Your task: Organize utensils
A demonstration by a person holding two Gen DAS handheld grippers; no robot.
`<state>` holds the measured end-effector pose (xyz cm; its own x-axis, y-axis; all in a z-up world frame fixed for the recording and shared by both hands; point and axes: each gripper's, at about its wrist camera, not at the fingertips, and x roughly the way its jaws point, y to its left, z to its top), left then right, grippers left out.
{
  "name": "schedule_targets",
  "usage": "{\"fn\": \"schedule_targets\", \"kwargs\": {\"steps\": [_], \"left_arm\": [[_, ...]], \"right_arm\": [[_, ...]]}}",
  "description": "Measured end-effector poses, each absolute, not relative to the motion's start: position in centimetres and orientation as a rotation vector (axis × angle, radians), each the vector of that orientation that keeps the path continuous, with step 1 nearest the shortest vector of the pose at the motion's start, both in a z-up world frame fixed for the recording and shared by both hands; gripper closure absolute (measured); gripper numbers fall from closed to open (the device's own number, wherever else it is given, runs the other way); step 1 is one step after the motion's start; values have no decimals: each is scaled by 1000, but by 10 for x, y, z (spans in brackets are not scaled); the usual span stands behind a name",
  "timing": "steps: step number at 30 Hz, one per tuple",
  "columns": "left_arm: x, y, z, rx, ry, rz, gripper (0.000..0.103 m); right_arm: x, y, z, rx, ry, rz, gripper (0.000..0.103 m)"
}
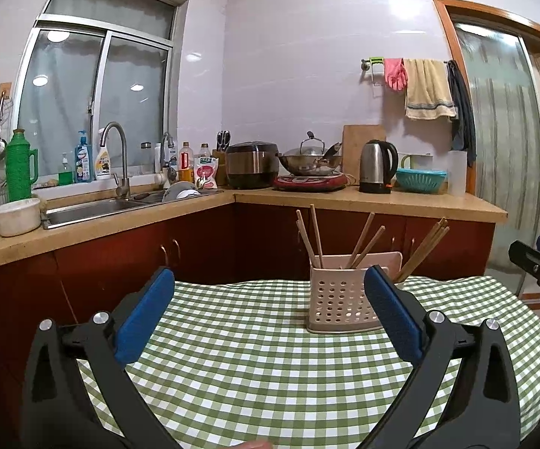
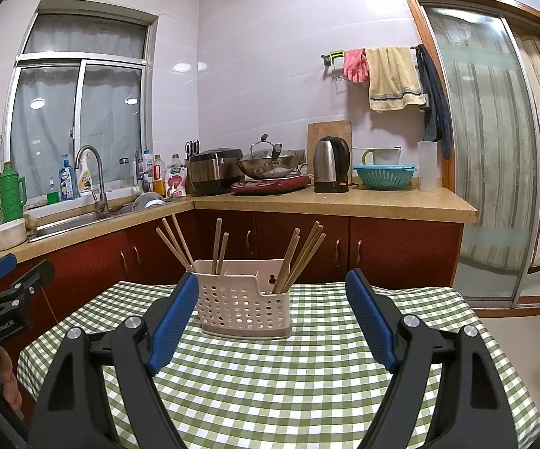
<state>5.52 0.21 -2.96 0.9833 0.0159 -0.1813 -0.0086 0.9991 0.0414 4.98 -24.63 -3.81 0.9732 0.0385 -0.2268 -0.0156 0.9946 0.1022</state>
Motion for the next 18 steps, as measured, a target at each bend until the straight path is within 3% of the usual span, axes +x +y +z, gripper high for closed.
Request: {"fn": "schedule_targets", "kwargs": {"steps": [18], "left_arm": [[65,12,-31,-32,210,-19,4]], "right_arm": [[56,-251,-46,104,246,23,25]]}}
